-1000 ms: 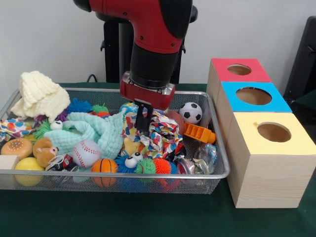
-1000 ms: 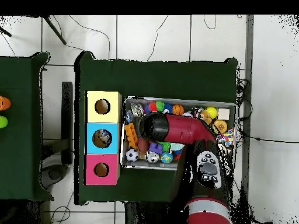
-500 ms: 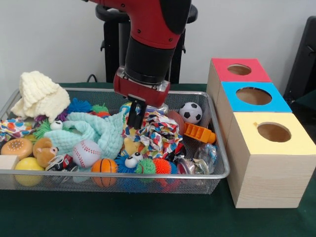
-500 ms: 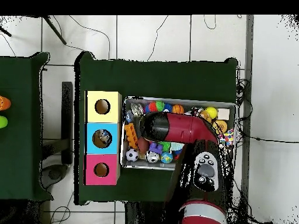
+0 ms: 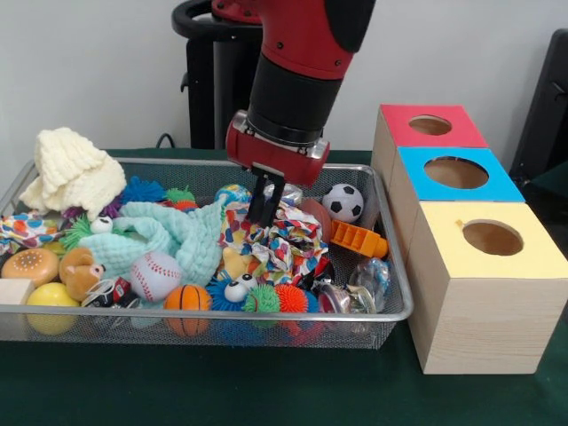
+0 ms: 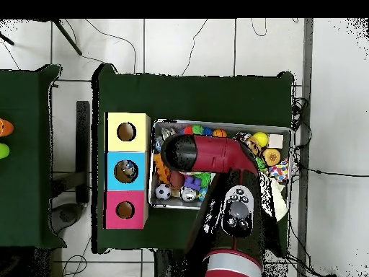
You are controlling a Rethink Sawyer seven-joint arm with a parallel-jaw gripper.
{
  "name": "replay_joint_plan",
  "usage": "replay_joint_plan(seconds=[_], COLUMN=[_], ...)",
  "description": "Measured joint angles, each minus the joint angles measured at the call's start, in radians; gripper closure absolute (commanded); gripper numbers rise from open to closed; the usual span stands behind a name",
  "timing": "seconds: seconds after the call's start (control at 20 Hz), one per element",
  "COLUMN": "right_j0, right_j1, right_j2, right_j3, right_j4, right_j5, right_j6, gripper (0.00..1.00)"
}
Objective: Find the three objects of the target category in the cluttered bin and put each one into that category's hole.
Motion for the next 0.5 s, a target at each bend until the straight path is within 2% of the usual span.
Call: replay_joint_plan(seconds=[0.5], right_j0=[0.041], right_j1=[0.028], right_j2=[-0.027], right_j3=[-0.026], right_j4=[0.060], right_j5=[0.017], right_j6=[0.000], gripper=[1.00])
